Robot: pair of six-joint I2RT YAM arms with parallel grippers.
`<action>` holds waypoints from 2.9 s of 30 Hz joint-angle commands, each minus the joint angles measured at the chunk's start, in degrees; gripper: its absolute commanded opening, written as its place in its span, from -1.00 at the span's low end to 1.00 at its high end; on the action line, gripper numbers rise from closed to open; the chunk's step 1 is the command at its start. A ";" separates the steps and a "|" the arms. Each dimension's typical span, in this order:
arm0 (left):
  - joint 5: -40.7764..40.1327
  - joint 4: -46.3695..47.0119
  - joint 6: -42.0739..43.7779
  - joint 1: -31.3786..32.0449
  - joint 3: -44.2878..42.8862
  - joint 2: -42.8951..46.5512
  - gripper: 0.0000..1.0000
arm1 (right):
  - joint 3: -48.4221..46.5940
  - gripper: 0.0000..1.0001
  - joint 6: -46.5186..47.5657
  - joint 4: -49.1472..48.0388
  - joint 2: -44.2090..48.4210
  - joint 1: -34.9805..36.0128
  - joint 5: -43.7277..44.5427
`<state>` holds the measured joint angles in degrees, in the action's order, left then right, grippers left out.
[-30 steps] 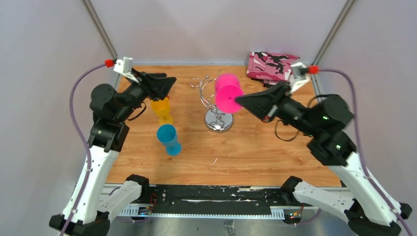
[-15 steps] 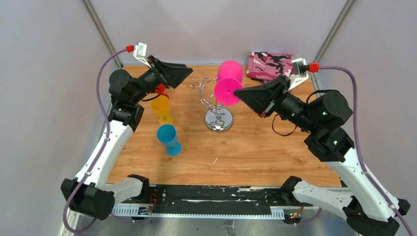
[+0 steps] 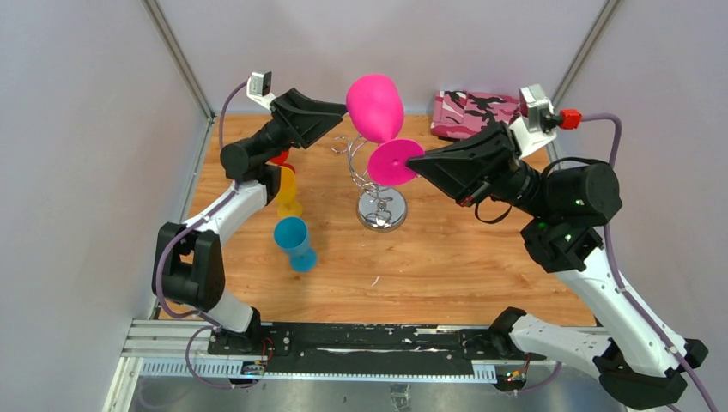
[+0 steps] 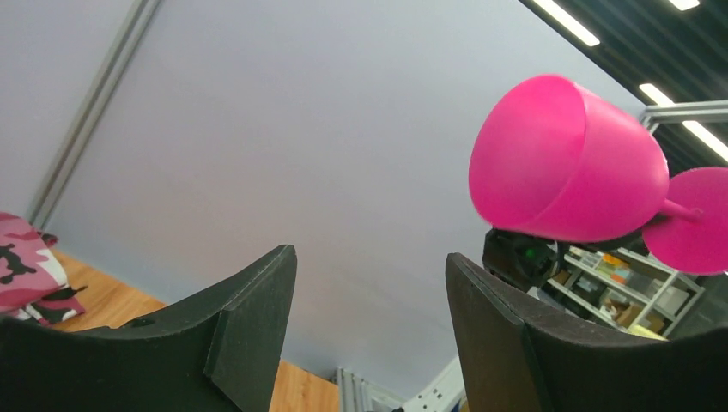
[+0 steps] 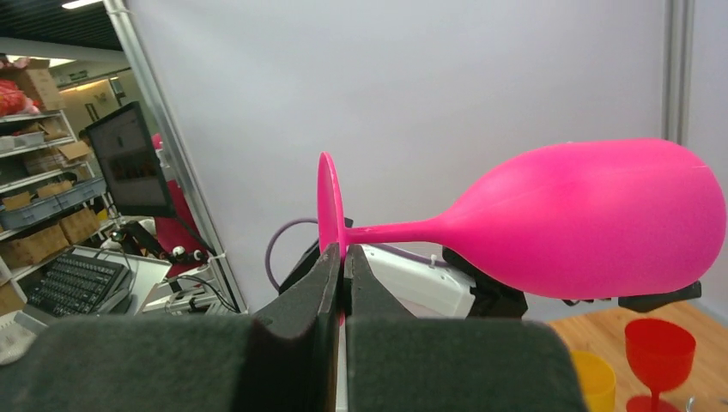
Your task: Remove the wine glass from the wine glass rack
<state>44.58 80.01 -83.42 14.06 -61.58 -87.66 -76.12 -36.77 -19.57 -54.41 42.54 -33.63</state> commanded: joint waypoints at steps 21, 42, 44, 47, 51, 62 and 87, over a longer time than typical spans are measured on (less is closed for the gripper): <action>1.86 10.74 -2.36 -0.09 3.09 9.37 0.37 | 5.42 -1.00 -13.63 -26.16 -4.68 -2.48 -6.93; 1.47 10.62 -2.94 -0.09 8.20 22.98 0.18 | 11.48 -1.00 -38.43 -54.08 -16.25 -8.59 -8.47; 1.55 10.68 -2.85 -0.09 9.14 24.87 0.13 | 10.79 -1.00 -44.24 -59.87 -19.85 -9.40 -8.29; 1.73 10.66 -3.66 -0.09 9.72 26.23 -0.01 | 8.91 -1.00 -51.55 -66.20 -25.95 -9.77 -7.58; 2.28 10.66 -3.95 -0.09 10.07 26.98 -0.21 | 6.30 -1.00 -57.31 -69.81 -31.55 -9.76 -7.90; 2.71 10.56 -4.29 -0.09 10.55 26.85 -0.77 | 6.48 -1.00 -59.80 -71.83 -34.44 -9.50 -8.03; -29.55 -88.92 54.69 -0.38 -25.15 31.29 -1.00 | 20.85 0.95 -58.01 -71.33 -24.71 -17.42 -7.49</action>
<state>31.38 24.53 -45.80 13.39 -75.72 -51.51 -57.47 -93.65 -87.46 -80.25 27.18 -40.73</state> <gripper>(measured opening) 0.148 0.972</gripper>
